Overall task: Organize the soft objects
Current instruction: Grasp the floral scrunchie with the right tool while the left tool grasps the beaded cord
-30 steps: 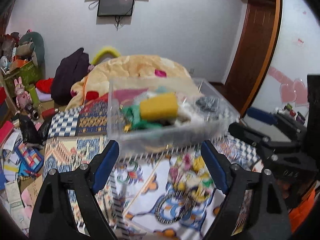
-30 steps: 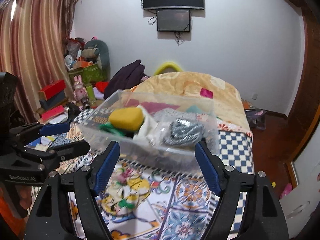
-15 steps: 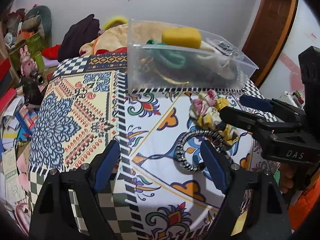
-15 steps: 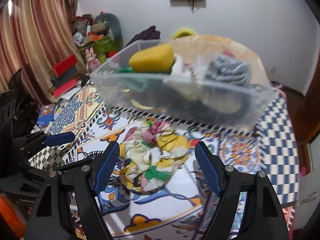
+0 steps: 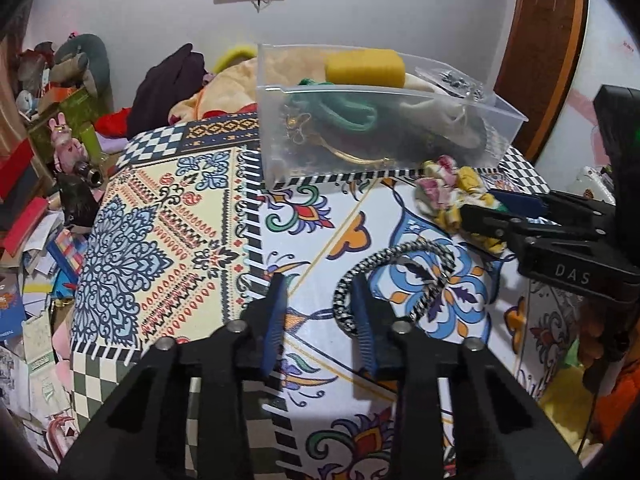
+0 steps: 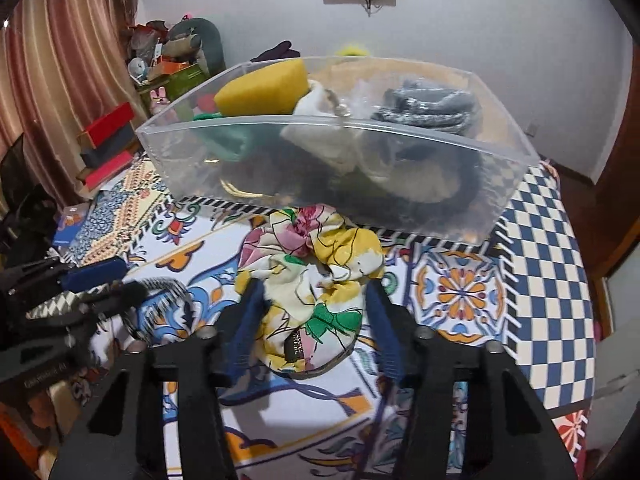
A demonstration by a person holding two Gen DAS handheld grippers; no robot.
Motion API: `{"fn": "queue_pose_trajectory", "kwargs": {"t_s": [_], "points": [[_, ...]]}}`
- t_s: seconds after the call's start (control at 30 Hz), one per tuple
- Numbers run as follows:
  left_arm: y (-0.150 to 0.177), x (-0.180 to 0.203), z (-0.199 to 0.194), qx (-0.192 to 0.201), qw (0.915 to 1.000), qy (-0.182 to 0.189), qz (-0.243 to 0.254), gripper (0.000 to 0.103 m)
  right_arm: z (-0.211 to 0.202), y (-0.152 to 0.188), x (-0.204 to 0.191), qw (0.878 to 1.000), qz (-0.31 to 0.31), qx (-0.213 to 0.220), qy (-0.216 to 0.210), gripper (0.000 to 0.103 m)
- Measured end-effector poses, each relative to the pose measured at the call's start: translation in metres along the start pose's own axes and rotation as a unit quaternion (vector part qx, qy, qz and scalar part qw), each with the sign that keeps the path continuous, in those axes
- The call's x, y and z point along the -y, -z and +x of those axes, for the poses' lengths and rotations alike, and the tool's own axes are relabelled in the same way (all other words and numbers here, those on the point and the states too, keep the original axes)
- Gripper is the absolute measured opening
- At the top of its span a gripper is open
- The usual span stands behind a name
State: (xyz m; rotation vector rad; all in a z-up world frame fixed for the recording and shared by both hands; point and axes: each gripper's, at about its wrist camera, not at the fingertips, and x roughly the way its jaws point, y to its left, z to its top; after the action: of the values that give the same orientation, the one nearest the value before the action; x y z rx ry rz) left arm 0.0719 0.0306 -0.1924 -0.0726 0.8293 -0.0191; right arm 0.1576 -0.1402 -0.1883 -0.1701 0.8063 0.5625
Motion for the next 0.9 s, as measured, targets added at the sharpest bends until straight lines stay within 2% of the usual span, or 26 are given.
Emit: {"fn": "queue_pose_trajectory", "kwargs": {"t_s": [0.03, 0.1, 0.2, 0.5, 0.9], "points": [[0.0, -0.001, 0.0, 0.001, 1.0, -0.002, 0.001, 0.024, -0.002, 0.001, 0.001, 1.0, -0.002, 0.002, 0.004, 0.038], [0.0, -0.002, -0.001, 0.003, 1.0, -0.004, 0.002, 0.014, -0.005, 0.003, 0.003, 1.0, -0.003, 0.003, 0.008, 0.024], [0.0, -0.004, -0.001, 0.001, 1.0, 0.006, -0.001, 0.007, -0.01, 0.006, 0.01, 1.0, 0.004, 0.004, -0.001, 0.018], [-0.009, 0.001, -0.013, 0.021, 0.9994, 0.027, -0.003, 0.005, -0.041, 0.01, 0.017, 0.999, 0.005, 0.034, -0.011, 0.015], [-0.054, 0.011, -0.056, 0.107, 0.9936, 0.035, 0.014, 0.005, -0.087, -0.014, 0.009, 0.994, -0.003, 0.111, -0.009, 0.015]]}}
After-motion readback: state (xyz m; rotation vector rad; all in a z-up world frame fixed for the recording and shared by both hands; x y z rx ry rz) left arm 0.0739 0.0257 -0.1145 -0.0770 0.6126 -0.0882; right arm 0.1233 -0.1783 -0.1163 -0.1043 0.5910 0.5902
